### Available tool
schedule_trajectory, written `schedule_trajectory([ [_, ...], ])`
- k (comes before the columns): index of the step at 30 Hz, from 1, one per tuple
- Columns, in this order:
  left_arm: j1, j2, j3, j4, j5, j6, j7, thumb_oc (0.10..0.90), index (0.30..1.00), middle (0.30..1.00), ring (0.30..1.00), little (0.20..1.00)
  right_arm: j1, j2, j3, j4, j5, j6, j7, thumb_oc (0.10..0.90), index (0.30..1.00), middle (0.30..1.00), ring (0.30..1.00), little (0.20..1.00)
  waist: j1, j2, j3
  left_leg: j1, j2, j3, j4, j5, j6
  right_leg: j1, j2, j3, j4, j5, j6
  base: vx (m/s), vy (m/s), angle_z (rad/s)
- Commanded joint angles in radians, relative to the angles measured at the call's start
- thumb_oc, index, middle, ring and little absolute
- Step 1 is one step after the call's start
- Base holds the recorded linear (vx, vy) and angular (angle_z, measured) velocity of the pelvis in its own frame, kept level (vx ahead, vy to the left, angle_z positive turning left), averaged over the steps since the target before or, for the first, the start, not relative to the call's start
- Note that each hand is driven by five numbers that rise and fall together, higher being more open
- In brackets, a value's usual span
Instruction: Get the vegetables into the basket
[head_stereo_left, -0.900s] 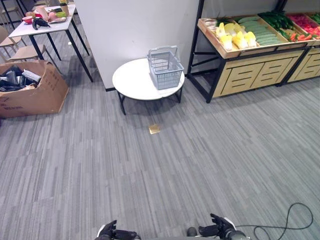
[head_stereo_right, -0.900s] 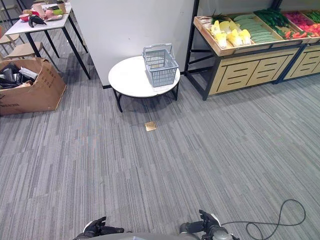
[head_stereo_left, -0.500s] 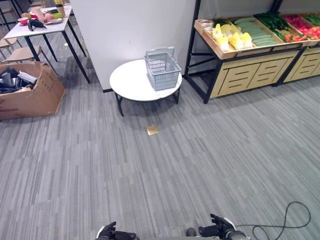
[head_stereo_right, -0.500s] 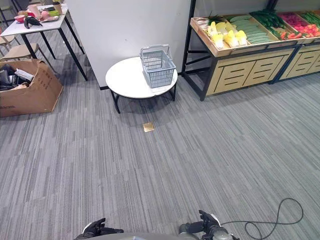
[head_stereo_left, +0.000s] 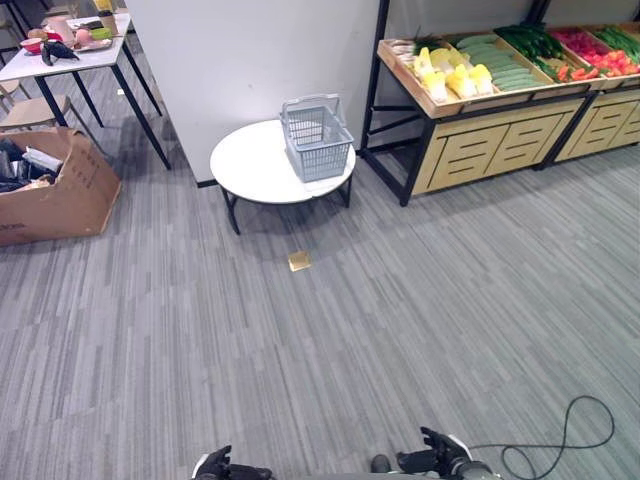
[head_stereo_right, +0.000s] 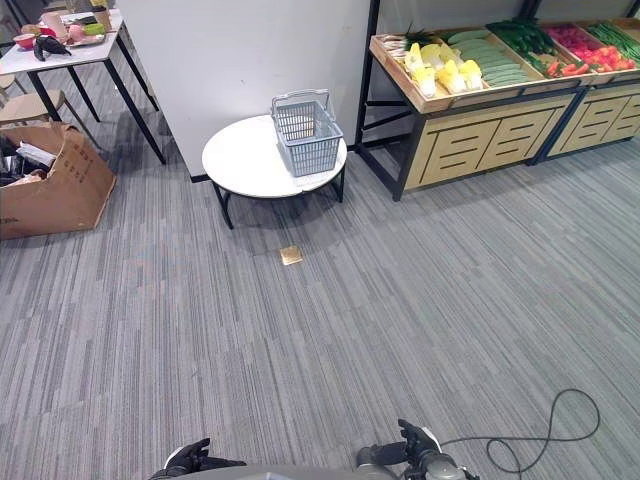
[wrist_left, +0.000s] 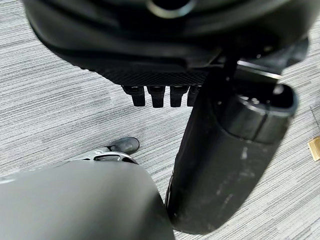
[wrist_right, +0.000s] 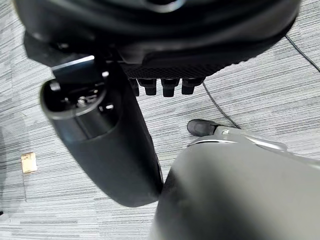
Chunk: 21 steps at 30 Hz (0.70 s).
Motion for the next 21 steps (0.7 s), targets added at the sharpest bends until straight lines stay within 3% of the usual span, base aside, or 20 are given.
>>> schedule_trajectory([
  [1,-0.034,-0.029,-0.001,0.044,0.028,-0.015,0.001,0.9,1.0,1.0,1.0,1.0,-0.036,-0.036,0.04,0.054,-0.065,-0.022,-0.011,0.9,1.0,1.0,1.0,1.0,-0.02,-0.025,0.057,0.01,0.038,-0.039,-0.002,-0.005,-0.048,0.016,-0.035,-0.019,-0.001,-0.021,0.047,-0.03,-0.015,-0.12],
  [9,-0.068,-0.01,-0.007,0.033,0.013,-0.016,-0.003,0.9,1.0,1.0,1.0,1.0,-0.064,-0.055,0.024,0.072,-0.023,-0.013,0.008,0.9,1.0,1.0,1.0,1.0,-0.024,-0.016,0.096,-0.025,0.067,-0.044,0.006,0.027,-0.054,-0.043,-0.011,-0.001,0.058,-0.045,0.023,-0.02,-0.064,-0.06],
  [15,-0.095,-0.006,-0.02,0.025,-0.001,-0.016,-0.004,0.9,1.0,1.0,1.0,1.0,-0.081,-0.071,0.022,0.074,-0.008,-0.014,0.002,0.9,1.0,1.0,1.0,1.0,-0.031,-0.004,0.126,-0.085,0.101,-0.061,0.095,0.056,-0.071,-0.095,0.024,0.008,0.124,-0.078,-0.012,0.01,-0.146,-0.04],
  [16,-0.101,-0.013,-0.035,0.015,-0.002,-0.017,-0.008,0.9,1.0,1.0,1.0,1.0,-0.079,-0.084,0.012,0.077,0.001,-0.017,-0.004,0.9,1.0,1.0,1.0,1.0,-0.037,0.006,0.141,-0.117,0.116,-0.08,0.173,0.097,-0.082,-0.087,0.044,0.002,0.127,-0.092,-0.034,0.08,-0.219,0.0],
  [19,-0.114,-0.018,-0.046,0.002,-0.023,-0.016,-0.017,0.9,1.0,1.0,1.0,1.0,-0.087,-0.105,0.013,0.083,-0.001,-0.015,-0.008,0.9,1.0,1.0,1.0,1.0,-0.03,0.007,0.162,-0.168,0.076,-0.163,0.273,0.109,-0.073,-0.084,0.049,0.013,0.135,-0.105,-0.049,0.08,-0.14,0.15],
  [21,-0.126,-0.015,-0.059,0.001,-0.018,-0.017,-0.021,0.9,1.0,1.0,1.0,1.0,-0.097,-0.119,0.01,0.092,-0.006,-0.013,-0.013,0.9,1.0,1.0,1.0,1.0,-0.021,0.004,0.169,-0.238,0.034,-0.201,0.234,0.092,-0.053,-0.069,0.04,0.02,0.119,-0.108,-0.043,0.08,-0.019,0.05],
])
